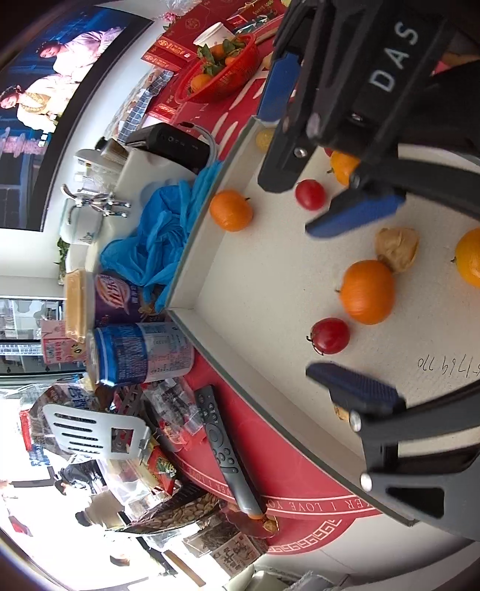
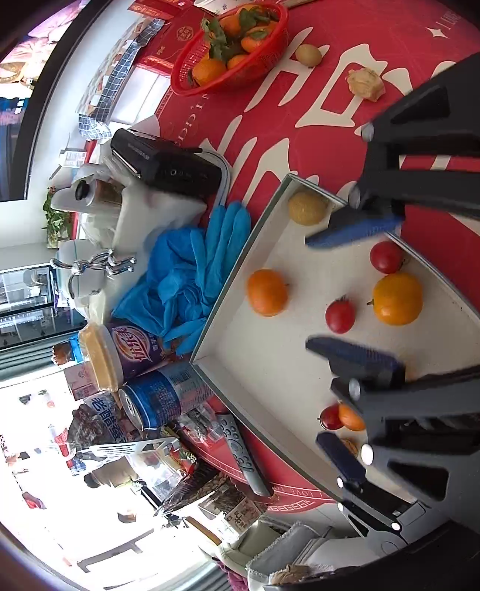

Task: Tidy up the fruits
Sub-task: 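Carry both oranges over the white tray and open both tools to drop them, then withdraw both open tools from the tray toward the remaining fruits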

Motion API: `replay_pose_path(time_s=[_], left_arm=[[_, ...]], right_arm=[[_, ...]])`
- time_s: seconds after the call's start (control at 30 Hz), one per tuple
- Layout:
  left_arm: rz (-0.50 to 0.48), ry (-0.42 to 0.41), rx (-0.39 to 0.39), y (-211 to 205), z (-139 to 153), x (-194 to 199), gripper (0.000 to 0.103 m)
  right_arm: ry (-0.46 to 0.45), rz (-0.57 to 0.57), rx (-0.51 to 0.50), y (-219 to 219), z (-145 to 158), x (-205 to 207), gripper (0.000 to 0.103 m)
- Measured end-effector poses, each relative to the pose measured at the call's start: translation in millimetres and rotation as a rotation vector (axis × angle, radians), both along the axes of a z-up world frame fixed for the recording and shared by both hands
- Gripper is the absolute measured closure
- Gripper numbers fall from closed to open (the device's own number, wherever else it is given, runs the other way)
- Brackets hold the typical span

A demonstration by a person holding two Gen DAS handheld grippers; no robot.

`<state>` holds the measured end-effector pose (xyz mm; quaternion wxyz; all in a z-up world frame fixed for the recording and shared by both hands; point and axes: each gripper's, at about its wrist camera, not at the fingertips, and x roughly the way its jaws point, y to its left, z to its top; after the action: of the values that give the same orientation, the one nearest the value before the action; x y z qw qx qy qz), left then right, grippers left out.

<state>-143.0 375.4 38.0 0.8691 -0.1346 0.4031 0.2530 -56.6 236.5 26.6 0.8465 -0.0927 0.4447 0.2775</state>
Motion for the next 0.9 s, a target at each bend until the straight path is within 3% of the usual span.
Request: replay_pose_path(time_s=[0.03, 0.07, 0.23, 0.33, 0.5, 0.6, 0.73, 0.77, 0.9], left_arm=[[-0.001, -0.009, 0.01, -1.3, 2.4, -1.1, 0.024], [-0.004, -0.017, 0.022, -3.2, 5.0, -2.1, 0.024], [-0.066, -0.079, 0.009, -15.1, 16.9, -6.0, 0.023], [-0.13, -0.109, -0.007, -30.5, 23.4, -6.0, 0.023], [-0.253, -0.126, -0.028, -63.3, 28.6, 0.0, 0.023], [-0.319, -0.122, -0.011, -83.9, 27.8, 3.2, 0.023], [-0.396, -0.104, -0.004, -106.1, 24.3, 6.5, 0.023], [-0.412, -0.099, -0.002, -111.2, 23.0, 7.9, 0.023], [-0.446, -0.076, -0.006, -121.3, 16.9, 12.3, 0.023]], right_arm=[[-0.006, -0.009, 0.004, -1.5, 1.0, 0.4, 0.023], [-0.016, -0.015, 0.004, -3.3, 2.7, 0.0, 0.018], [-0.089, -0.107, -0.052, -38.0, 18.5, 5.6, 0.018], [-0.105, -0.213, -0.078, -80.1, 21.8, 19.7, 0.018], [-0.004, -0.462, -0.08, -158.4, 0.1, 60.7, 0.018], [0.043, -0.511, -0.089, -177.9, -18.9, 80.2, 0.018], [0.01, -0.504, -0.13, -177.5, -30.6, 93.2, 0.018], [0.0, -0.5, -0.138, -174.8, -32.2, 95.8, 0.021], [-0.043, -0.493, -0.16, -162.8, -34.0, 102.3, 0.051]])
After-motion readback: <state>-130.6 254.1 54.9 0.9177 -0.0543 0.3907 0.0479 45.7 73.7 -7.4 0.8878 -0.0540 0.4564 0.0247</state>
